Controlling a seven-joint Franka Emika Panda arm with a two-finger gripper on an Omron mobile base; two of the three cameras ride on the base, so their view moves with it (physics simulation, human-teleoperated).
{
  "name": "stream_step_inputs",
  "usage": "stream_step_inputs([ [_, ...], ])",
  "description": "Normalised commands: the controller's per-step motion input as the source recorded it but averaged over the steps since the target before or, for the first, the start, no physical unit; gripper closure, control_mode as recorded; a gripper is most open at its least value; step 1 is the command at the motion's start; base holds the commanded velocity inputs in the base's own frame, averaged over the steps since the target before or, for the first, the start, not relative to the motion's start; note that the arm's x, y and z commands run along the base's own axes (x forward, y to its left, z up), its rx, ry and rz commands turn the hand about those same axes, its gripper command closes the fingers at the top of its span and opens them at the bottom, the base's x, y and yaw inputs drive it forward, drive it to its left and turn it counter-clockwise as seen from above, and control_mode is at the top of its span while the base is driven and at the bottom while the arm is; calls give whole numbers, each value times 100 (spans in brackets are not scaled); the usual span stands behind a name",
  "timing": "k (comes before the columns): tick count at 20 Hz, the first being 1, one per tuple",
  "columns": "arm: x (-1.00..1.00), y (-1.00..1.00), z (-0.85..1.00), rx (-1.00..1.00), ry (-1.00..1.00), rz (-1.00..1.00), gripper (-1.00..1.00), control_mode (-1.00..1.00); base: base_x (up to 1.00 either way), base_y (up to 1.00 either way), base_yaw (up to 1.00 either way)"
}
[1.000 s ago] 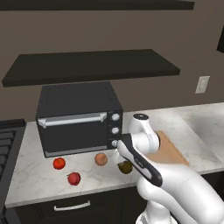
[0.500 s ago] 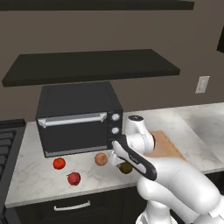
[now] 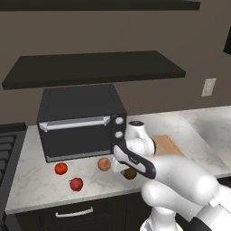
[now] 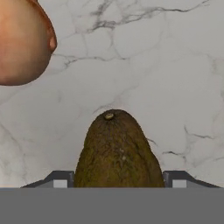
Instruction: Place the avocado, onion, tomato, and bell pepper on the cutting board.
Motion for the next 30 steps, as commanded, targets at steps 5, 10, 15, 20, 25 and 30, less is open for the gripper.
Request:
stream_step_inputs([
  [5, -21, 0, -18, 0, 0, -4, 100, -100, 0, 0, 0],
  [10, -28, 0, 16, 0, -3, -1, 100, -100, 0, 0, 0],
  [15, -39, -13, 36, -5, -15, 0, 100, -100, 0, 0, 0],
  [20, -25, -34, 33, -9, -17, 0, 100, -100, 0, 0, 0],
  [25, -2, -53, 31, -7, -18, 0, 100, -100, 0, 0, 0],
  [30, 0, -71, 35, -4, -14, 0, 100, -100, 0, 0, 0],
])
